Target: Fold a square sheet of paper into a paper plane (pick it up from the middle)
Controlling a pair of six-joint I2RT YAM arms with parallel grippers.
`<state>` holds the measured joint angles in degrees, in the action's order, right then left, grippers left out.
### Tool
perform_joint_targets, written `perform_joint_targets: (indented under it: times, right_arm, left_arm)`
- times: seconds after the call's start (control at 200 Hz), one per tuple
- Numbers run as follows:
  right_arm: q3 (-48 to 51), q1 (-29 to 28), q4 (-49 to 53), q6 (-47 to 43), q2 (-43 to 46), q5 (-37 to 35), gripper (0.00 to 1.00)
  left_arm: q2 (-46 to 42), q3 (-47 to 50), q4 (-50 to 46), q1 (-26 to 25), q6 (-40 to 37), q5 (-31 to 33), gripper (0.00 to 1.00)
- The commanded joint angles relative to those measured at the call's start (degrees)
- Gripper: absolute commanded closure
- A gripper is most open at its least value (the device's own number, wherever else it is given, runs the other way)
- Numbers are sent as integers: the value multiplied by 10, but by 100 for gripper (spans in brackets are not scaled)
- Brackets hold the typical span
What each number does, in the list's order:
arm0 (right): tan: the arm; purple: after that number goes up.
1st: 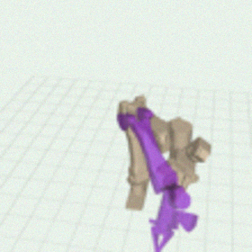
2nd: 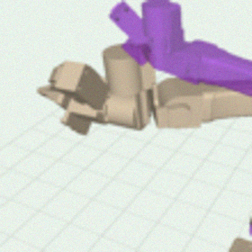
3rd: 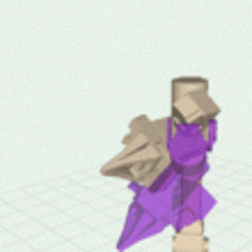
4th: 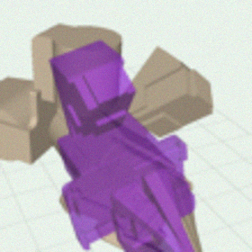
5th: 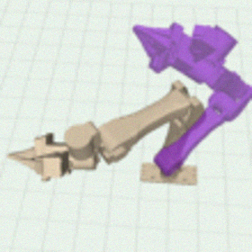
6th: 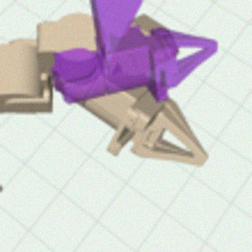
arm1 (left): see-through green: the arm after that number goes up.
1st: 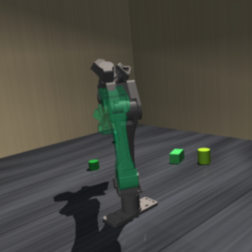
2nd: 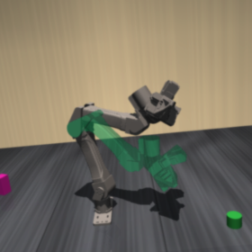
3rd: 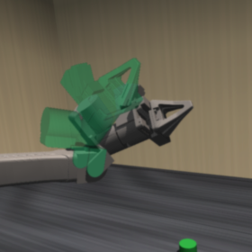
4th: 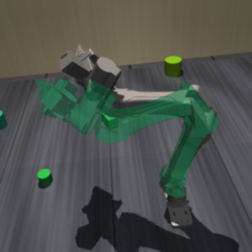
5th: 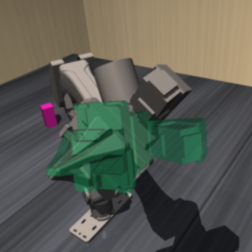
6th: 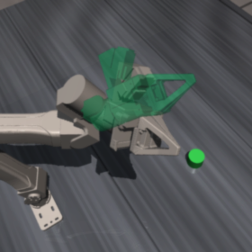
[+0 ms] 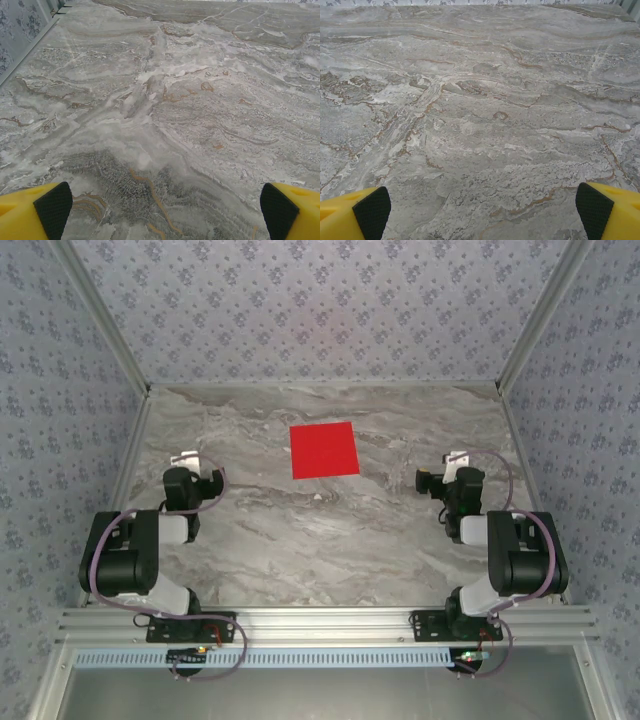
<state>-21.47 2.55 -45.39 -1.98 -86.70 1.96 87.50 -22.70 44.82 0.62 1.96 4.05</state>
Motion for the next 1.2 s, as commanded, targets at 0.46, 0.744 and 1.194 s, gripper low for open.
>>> perform_joint_targets:
  times: [0.46, 0.744, 1.194]
  right_arm:
    - [-12, 1, 1, 7, -4, -6, 0]
    - [-9, 2, -3, 7, -3, -5, 0]
    - [-148, -59, 330, -8, 101, -140, 0]
  left_arm:
    - [3, -12, 13, 1, -5, -9, 1]
    - [3, -11, 15, 1, -4, -10, 1]
    - [-125, -111, -248, 1, 48, 54, 1]
